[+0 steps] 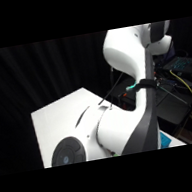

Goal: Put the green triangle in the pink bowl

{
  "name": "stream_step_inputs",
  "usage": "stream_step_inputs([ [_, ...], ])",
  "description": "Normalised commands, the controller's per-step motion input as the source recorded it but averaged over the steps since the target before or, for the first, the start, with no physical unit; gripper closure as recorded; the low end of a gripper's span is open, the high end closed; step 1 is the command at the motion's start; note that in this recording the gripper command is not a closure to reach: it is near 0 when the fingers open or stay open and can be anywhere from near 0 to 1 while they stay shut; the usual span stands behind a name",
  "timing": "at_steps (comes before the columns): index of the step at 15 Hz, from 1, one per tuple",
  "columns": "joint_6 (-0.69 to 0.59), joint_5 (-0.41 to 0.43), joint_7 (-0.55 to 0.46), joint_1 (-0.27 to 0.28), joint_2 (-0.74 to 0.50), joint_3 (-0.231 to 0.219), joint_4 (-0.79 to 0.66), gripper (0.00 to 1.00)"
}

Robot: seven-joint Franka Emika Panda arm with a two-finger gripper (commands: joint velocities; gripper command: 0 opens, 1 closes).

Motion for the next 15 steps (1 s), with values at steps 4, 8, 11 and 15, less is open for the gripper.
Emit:
stream_step_inputs([
  [4,0.03,-0.089,-0.06,-0.045,-0.35,-0.032,-0.26,0.96],
  [8,0.13,-0.112,0.03,-0.017,-0.47,-0.015,-0.46,0.77],
  [11,0.19,-0.149,0.08,0.028,-0.46,0.001,-0.50,0.72],
  [15,0.18,-0.161,0.08,-0.008,-0.39,-0.026,-0.38,0.69],
])
